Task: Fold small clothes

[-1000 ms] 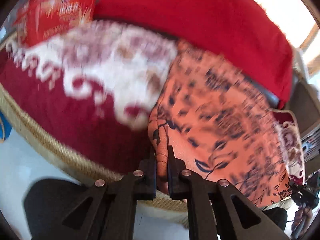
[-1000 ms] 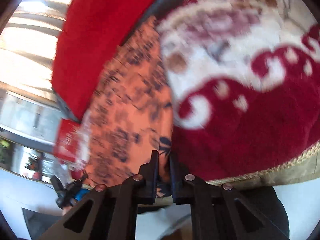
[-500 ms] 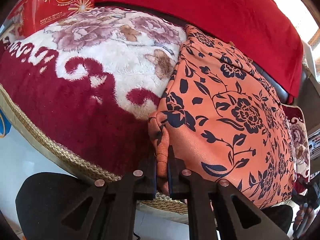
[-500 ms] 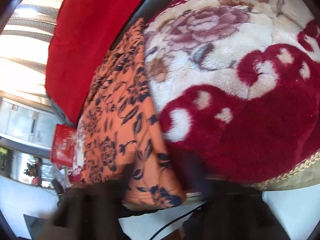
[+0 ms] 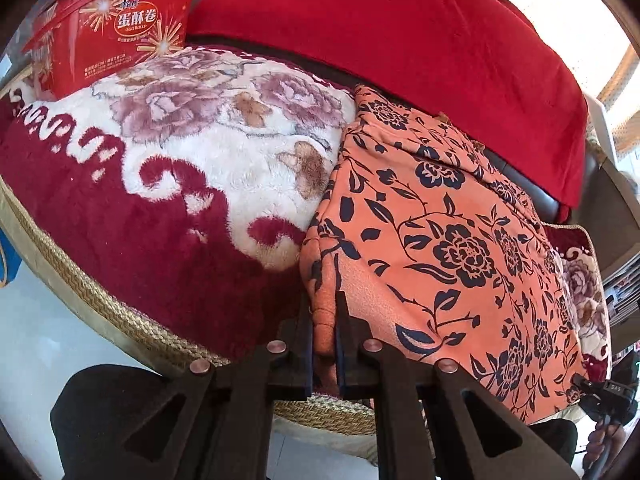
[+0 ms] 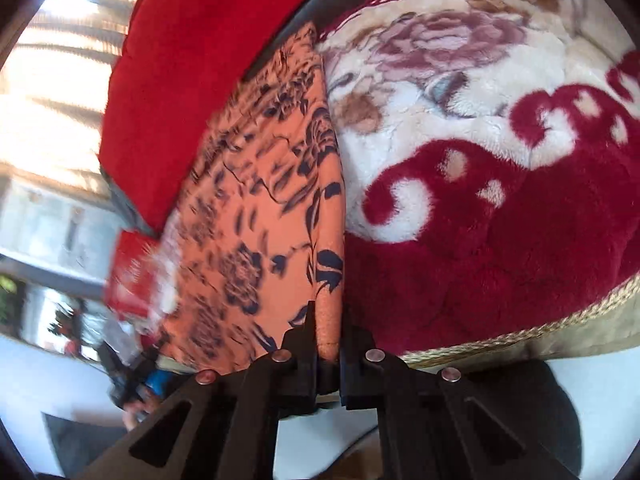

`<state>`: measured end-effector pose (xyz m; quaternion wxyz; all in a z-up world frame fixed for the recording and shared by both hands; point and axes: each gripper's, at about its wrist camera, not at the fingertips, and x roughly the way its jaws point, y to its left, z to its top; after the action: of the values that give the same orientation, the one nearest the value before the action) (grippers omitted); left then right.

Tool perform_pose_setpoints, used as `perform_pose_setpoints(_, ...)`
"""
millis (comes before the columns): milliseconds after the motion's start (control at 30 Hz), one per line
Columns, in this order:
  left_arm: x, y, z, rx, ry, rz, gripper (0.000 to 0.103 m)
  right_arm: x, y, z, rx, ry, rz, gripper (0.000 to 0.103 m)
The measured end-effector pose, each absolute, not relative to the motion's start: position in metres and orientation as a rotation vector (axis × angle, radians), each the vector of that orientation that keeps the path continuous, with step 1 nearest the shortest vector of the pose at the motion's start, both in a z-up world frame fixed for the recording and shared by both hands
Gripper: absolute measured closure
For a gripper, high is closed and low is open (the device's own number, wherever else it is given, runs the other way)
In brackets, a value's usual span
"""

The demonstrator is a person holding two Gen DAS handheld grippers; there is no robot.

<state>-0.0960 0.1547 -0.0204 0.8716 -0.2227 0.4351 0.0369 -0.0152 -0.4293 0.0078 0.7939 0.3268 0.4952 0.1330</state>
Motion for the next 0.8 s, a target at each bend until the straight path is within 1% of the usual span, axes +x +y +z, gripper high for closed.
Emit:
perform_pose_setpoints(100,-0.087,0.158,-0.041,-0.483,1.004,0.097,0.095,-0.013,-0.437,-0.015,0.763,1.1,0.29,0.096)
perform_pose_setpoints(133,-0.086,0.159,-0.039,-0.493,1.004,0.091,0.095,-0.012,-0.437,-0.02,0.803,1.101,0.307,0.096)
perform_pose_setpoints(167,-0.086,0.16,-0.032,-0.494,0.984,0.086,0.095,-0.012,-0.439,-0.018,0.834,1.091,0.326,0.096)
perform_pose_setpoints(233,-0.085,0.16,-0.006,-0.472,0.888,0.067,0.095,-0.008,-0.437,0.001,0.879,1.016,0.389,0.096)
perform_pose_setpoints(300,-0.078,0.158,-0.002,-0.446,0.878,0.069,0.095,-0.002,-0.434,0.014,0.858,0.977,0.413,0.096)
perform_pose_setpoints(333,-0.073,0.158,-0.01,-0.451,0.91,0.071,0.095,0.002,-0.433,0.014,0.836,0.982,0.408,0.096)
perform_pose_setpoints(400,-0.062,0.159,-0.032,-0.465,1.005,0.088,0.095,0.01,-0.432,-0.008,0.855,1.041,0.38,0.096)
perform_pose_setpoints(467,-0.056,0.159,-0.031,-0.481,1.011,0.084,0.095,0.015,-0.431,-0.022,0.881,1.077,0.373,0.096)
perform_pose_setpoints(500,-0.048,0.158,-0.019,-0.468,0.989,0.073,0.095,0.019,-0.428,-0.019,0.878,1.074,0.383,0.096)
perform_pose_setpoints(567,-0.027,0.153,0.01,-0.437,0.931,0.023,0.095,0.033,-0.423,0.001,0.85,1.042,0.41,0.096)
perform_pose_setpoints(667,0.039,0.145,0.067,-0.376,0.813,-0.064,0.096,0.086,-0.412,0.046,0.798,0.962,0.491,0.096)
perform_pose_setpoints(733,0.09,0.145,0.097,-0.36,0.74,-0.1,0.096,0.142,-0.406,0.085,0.734,0.874,0.528,0.096)
perform_pose_setpoints(800,0.146,0.14,0.107,-0.332,0.722,-0.089,0.095,0.193,-0.415,0.108,0.735,0.808,0.513,0.096)
